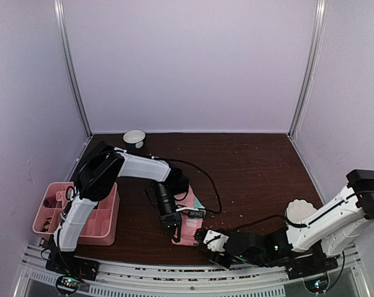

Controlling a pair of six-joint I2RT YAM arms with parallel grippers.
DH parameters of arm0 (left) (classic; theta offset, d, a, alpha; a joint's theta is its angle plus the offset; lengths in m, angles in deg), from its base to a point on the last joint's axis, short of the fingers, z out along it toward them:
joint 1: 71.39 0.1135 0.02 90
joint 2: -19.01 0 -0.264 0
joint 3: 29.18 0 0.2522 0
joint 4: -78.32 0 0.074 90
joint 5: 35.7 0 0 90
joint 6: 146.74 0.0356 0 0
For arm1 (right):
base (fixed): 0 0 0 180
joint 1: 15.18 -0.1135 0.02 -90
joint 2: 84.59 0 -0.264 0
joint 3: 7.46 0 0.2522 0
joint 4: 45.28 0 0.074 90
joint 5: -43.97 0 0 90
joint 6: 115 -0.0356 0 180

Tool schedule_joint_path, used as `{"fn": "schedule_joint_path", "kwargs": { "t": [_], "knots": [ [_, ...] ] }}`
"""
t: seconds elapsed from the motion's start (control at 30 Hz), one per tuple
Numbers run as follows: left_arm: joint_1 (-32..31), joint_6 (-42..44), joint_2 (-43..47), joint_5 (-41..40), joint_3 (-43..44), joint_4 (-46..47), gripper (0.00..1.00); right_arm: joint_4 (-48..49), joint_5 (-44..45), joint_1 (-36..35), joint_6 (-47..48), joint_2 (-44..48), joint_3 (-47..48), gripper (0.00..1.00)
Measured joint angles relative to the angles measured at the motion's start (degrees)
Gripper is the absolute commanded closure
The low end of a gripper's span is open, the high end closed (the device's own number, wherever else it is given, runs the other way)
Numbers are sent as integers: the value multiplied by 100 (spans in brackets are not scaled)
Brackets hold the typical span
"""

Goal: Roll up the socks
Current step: Roll the sock.

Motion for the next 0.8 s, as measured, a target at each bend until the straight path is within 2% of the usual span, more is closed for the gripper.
{"fn": "schedule_joint_path", "kwargs": {
  "t": [0.1, 0.27, 0.5, 0.7, 0.73, 0.8],
  "knots": [
    [4, -127, -50, 2, 68, -81, 100, 74, -291, 15, 308, -656, 612, 64],
    [2, -321, -50, -44, 90, -85, 100, 269, -754, 306, 496, -1244, 1121, 72],
    [2, -424, -50, -70, 105, -90, 100, 474, -1189, 704, 376, -1733, 1327, 91],
    [4, -446, -50, -109, 118, -96, 100, 597, -1453, 887, 22, -1788, 1325, 98],
    [4, -446, -50, -114, 122, -101, 96, 632, -1508, 914, -46, -1788, 1309, 99],
    [4, -446, -50, -125, 125, -101, 74, 730, -1602, 960, -184, -1797, 1252, 100]
  ]
}}
